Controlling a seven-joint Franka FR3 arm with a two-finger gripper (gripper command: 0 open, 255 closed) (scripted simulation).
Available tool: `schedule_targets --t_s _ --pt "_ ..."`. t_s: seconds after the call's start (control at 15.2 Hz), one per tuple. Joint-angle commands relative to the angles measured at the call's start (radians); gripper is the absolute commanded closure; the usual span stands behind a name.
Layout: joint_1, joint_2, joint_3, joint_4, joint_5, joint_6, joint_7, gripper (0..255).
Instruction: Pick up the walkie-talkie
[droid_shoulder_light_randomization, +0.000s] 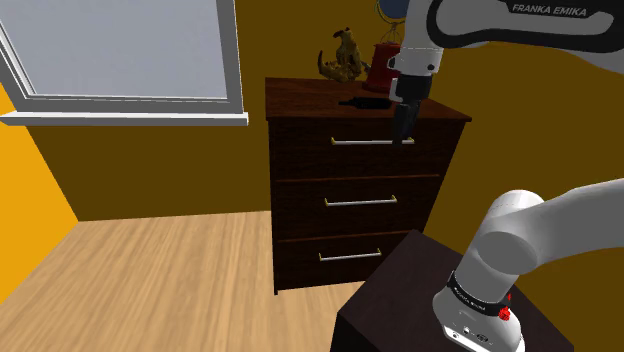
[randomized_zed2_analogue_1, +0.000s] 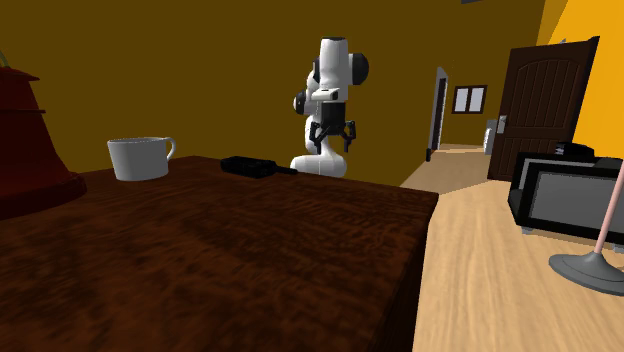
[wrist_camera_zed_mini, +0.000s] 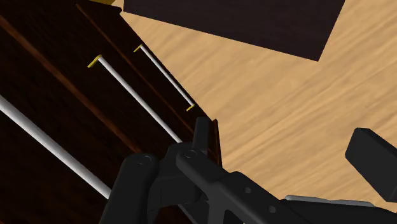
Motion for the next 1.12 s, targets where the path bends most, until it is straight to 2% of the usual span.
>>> schedule_targets --t_s 0.0,0.53,0.79,1.06 --pt "0.0 0.0 0.0 0.0 0.0 0.0 0.0 0" --pt "0.026 0.205 -0.185 0.182 -0.096 0.04 -0.346 0" --pt "0.046 0.337 -0.267 0.312 -0.106 0.049 -0.519 0" --pt "0.064 0.487 -0.342 0.471 -0.087 0.043 -0.696 0"
